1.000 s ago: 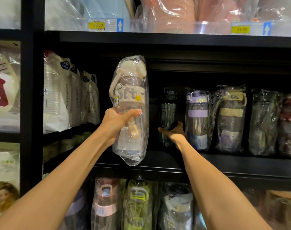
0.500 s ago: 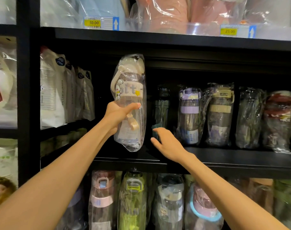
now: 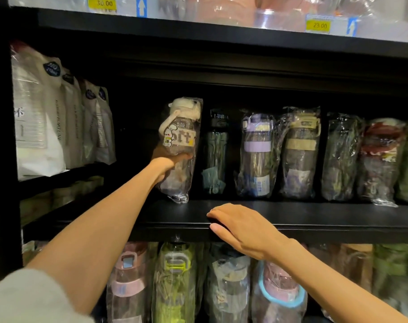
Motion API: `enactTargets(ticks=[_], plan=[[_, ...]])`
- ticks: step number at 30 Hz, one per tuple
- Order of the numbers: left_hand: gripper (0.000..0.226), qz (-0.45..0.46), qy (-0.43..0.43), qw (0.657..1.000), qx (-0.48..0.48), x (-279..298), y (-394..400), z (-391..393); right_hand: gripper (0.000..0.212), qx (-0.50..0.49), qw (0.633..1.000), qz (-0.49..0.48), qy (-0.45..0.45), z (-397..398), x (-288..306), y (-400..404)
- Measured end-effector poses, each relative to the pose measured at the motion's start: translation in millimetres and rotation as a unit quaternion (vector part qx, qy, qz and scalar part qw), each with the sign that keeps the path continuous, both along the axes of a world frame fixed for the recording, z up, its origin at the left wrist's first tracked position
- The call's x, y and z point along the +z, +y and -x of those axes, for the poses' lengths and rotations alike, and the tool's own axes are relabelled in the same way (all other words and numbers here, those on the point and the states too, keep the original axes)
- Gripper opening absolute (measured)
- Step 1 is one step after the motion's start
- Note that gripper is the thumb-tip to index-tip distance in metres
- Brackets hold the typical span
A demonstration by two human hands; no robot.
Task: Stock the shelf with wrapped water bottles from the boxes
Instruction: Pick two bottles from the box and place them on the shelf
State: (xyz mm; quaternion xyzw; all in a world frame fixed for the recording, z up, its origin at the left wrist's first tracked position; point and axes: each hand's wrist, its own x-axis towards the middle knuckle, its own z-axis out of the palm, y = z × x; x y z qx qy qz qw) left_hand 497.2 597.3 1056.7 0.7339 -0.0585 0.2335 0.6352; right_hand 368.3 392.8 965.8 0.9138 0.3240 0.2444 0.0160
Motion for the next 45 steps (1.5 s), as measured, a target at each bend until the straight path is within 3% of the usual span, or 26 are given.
enactTargets(ticks=[6,10,14,17,22,27,45], plan=[[0.096,-0.005,0.016,1.0,-0.014,-11,5,-36,0.067,0.014,1.0,-0.004,-0.002,1,1,2],[0.09,0.03,-0.002,0.999,-0.028,-14,9,-48,0.069,0.011,1.0,-0.007,0.006,3,1,2],[0.081,0.005,-0.012,0.999,-0.048,-17,3,-50,0.07,0.008,1.0,-0.008,0.007,5,1,4],[0.092,-0.002,-0.01,0.999,-0.052,-21,-1,-52,0.069,0.001,1.0,-0.007,0.011,5,2,5],[0.094,-0.014,-0.024,1.0,-0.004,-23,0,-49,0.058,0.0,1.0,-0.011,0.013,8,3,5],[0.09,-0.034,-0.03,0.999,0.019,-22,2,-44,0.066,-0.002,1.0,-0.013,0.018,11,5,5],[0.089,-0.079,-0.028,0.993,0.086,-25,21,-45,0.059,-0.004,1.0,-0.024,0.014,13,3,5]])
